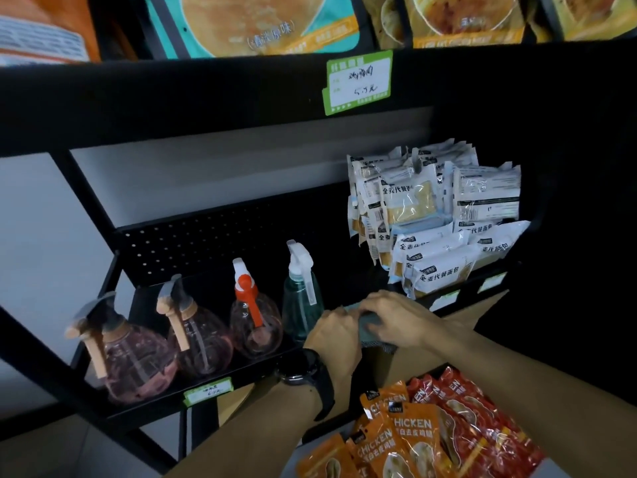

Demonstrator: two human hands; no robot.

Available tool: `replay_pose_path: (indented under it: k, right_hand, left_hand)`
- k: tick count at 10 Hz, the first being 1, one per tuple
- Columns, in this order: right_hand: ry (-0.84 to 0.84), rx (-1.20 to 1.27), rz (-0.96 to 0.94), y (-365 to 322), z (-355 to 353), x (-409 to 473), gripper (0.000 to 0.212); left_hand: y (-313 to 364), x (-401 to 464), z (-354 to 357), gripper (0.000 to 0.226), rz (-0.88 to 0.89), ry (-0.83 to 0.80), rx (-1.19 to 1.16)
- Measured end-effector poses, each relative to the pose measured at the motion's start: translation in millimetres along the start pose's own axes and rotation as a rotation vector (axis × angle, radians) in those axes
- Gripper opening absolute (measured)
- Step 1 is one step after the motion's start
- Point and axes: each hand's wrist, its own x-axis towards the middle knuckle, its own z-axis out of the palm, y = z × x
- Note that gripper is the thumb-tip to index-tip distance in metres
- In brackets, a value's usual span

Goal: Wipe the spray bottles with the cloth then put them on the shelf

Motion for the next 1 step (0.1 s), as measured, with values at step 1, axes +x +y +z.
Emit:
replay_pose_path:
  k: [1]
  right_hand:
    - [0.036, 0.005, 0.003, -8.2, -15.5, -6.2, 0.029]
  left_hand:
    - [5.5, -8.7, -20.1, 0.042, 0.038, 0.033, 0.015]
